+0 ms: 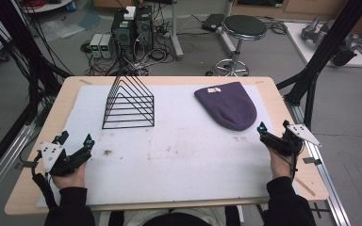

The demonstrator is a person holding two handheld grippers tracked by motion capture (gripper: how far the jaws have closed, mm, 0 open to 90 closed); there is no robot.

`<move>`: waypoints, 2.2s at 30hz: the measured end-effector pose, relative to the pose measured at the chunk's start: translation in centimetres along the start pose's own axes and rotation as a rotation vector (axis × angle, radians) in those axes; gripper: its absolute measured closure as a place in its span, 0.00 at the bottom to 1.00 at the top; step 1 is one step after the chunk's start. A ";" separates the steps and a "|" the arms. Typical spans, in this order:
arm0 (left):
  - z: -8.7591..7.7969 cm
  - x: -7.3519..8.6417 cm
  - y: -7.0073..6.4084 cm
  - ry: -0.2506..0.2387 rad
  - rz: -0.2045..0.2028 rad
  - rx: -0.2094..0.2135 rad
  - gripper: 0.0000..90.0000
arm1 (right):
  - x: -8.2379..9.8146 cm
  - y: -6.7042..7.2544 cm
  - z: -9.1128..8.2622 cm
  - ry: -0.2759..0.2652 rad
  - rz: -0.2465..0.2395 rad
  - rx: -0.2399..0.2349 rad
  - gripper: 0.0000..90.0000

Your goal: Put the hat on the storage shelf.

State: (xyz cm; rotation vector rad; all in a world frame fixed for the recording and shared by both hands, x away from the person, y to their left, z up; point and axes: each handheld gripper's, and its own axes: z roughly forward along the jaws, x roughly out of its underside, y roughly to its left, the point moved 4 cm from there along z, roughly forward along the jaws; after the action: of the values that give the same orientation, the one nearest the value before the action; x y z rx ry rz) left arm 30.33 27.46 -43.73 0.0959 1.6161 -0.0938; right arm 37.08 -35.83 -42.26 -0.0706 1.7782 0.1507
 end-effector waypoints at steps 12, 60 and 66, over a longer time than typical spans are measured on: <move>0.4 0.1 -0.1 0.004 0.004 0.011 0.23 | -2.9 -0.2 2.5 0.042 -0.063 -0.021 0.08; 0.7 0.3 -0.5 0.017 0.019 0.040 0.23 | -3.3 1.9 9.9 0.383 -0.551 -0.468 0.08; 0.3 0.3 -0.3 0.018 0.018 0.034 0.23 | -2.8 2.2 10.8 0.465 -0.680 -0.568 0.08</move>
State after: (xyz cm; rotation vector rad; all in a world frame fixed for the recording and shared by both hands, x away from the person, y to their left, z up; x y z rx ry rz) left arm 30.59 27.16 -44.07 0.1382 1.6314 -0.1072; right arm 47.87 -32.26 -41.59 -1.1821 2.0133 0.1469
